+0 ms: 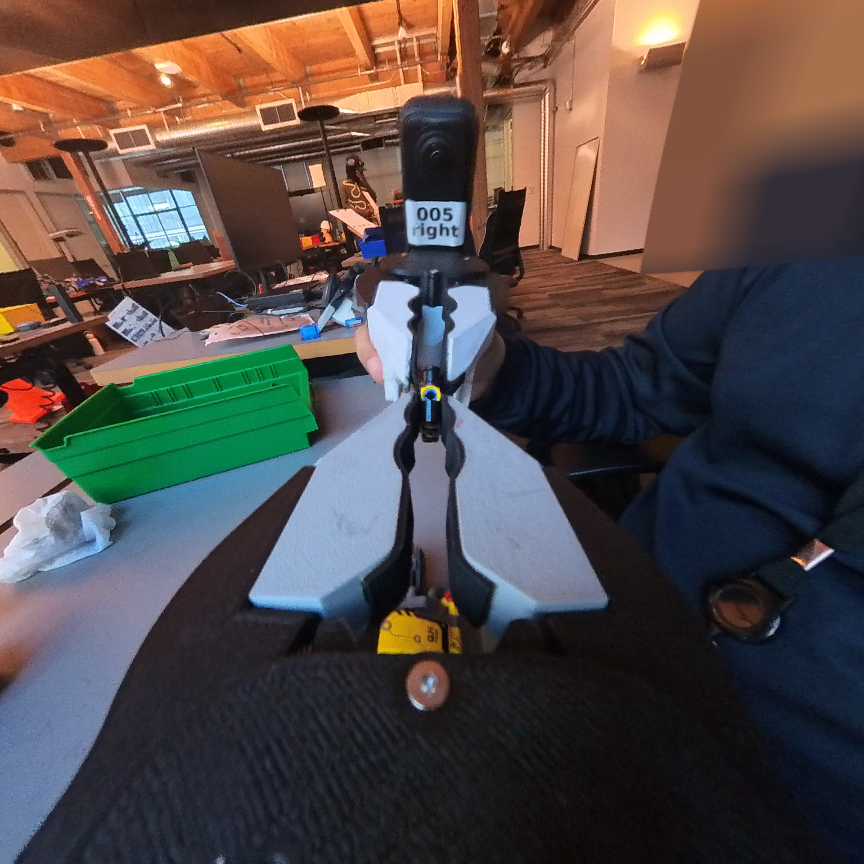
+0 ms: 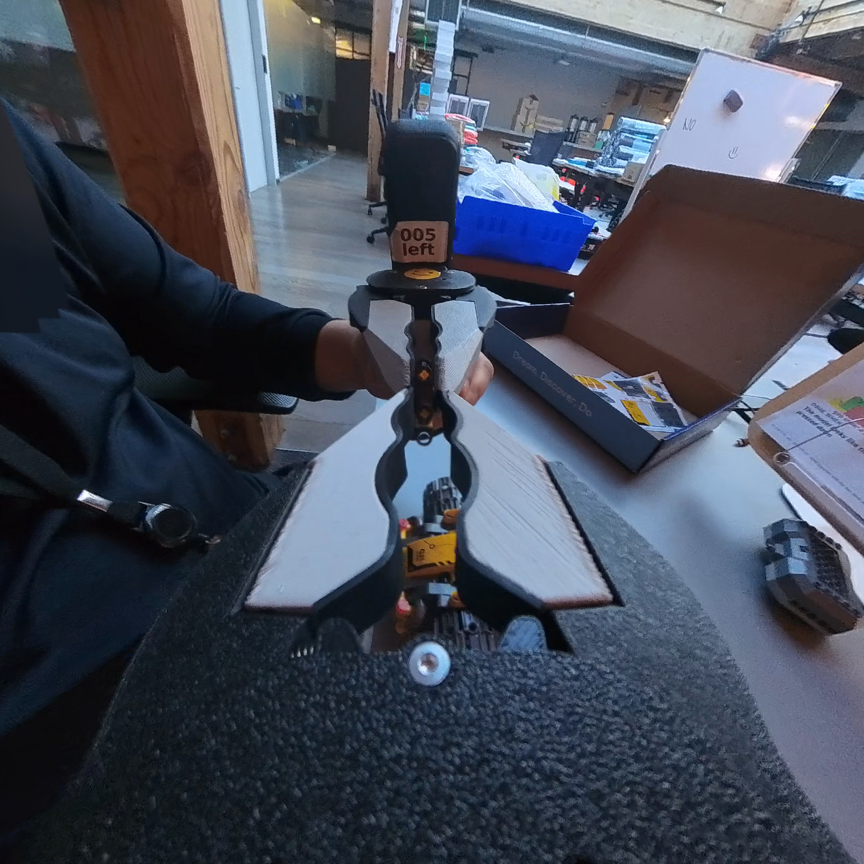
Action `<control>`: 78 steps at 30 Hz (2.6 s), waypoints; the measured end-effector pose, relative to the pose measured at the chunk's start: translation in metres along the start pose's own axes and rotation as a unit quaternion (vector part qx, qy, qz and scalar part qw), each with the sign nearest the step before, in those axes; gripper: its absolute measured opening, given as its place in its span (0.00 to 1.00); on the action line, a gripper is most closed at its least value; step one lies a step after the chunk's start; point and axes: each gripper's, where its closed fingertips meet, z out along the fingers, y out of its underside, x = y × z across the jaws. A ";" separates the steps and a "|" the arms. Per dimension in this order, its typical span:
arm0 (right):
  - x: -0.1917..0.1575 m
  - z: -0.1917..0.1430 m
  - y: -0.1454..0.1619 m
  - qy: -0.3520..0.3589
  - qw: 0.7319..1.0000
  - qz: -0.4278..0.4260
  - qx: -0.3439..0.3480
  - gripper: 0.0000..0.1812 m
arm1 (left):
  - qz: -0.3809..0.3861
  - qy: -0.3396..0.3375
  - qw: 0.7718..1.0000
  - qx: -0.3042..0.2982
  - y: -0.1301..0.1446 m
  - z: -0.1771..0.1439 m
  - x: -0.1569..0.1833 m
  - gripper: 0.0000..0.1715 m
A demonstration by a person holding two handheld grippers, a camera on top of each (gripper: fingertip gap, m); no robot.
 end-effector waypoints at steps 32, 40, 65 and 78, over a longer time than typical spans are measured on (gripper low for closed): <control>0.018 -0.010 -0.003 0.025 0.998 0.049 0.021 0.06 | 0.039 -0.088 0.992 -0.082 0.003 0.001 -0.015 0.03; 0.007 -0.007 0.002 -0.004 1.000 0.030 0.005 0.07 | 0.024 -0.061 0.996 -0.054 0.000 0.005 -0.007 0.03; 0.003 -0.004 0.009 -0.010 1.000 -0.004 -0.001 0.06 | 0.029 -0.057 0.996 -0.059 -0.002 0.003 -0.005 0.03; -0.002 -0.009 -0.005 -0.023 0.999 0.010 0.034 0.03 | 0.019 -0.038 0.998 -0.039 -0.010 0.004 0.002 0.03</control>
